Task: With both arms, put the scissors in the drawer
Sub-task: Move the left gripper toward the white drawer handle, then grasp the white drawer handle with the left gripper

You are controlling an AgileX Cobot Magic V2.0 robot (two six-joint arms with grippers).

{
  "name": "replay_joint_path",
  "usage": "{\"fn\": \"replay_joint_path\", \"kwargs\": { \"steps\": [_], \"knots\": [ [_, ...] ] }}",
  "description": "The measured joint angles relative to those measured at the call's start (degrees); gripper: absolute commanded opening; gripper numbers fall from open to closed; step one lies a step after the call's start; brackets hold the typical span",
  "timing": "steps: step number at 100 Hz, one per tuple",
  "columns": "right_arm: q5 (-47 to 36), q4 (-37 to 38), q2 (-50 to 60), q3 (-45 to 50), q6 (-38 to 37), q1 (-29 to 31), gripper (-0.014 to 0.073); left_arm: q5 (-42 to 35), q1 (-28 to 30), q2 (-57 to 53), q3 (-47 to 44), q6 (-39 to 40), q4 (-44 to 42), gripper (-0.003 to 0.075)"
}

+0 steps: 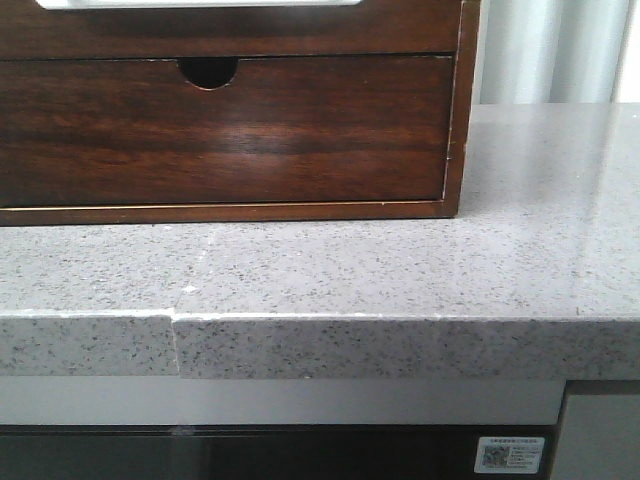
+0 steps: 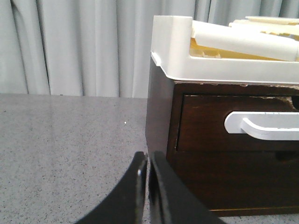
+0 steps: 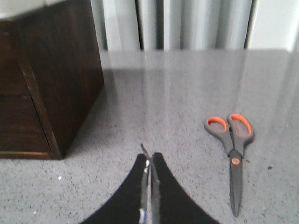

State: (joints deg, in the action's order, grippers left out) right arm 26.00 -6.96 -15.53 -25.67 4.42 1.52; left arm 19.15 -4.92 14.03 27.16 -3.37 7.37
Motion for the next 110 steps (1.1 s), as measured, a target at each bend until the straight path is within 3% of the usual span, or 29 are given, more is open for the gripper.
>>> {"fn": "replay_joint_path", "kwargs": {
  "steps": [32,74,80,87,94,104,110],
  "knots": [
    [1.7,0.6,-9.8,-4.2,0.0,0.0,-0.0069,1.8,0.0,10.9,4.6,-0.2,-0.9,-0.0020],
    [1.7,0.7,-10.5,-4.2,0.0,0.0,-0.0066,2.3,0.0,12.5,4.6,-0.3,-1.0,-0.0020],
    [1.7,0.8,-10.5,-4.2,0.0,0.0,-0.0033,2.3,0.0,12.5,4.6,-0.3,-1.0,-0.0020],
    [1.7,0.9,-10.5,-4.2,0.0,0.0,0.0068,2.3,0.0,12.5,4.6,-0.3,-1.2,-0.0009],
    [1.1,1.3,-10.5,-4.2,0.0,0.0,0.0224,2.3,0.0,12.5,4.6,-0.3,-2.0,0.0079],
    [0.0,2.5,-10.5,-4.2,0.0,0.0,0.0440,2.3,0.0,12.5,4.6,-0.3,-4.1,0.0342],
    [-0.7,3.0,-10.5,-4.2,0.0,0.0,0.0502,2.3,0.0,12.5,4.6,-0.3,-5.1,0.0475]
  ]
}}
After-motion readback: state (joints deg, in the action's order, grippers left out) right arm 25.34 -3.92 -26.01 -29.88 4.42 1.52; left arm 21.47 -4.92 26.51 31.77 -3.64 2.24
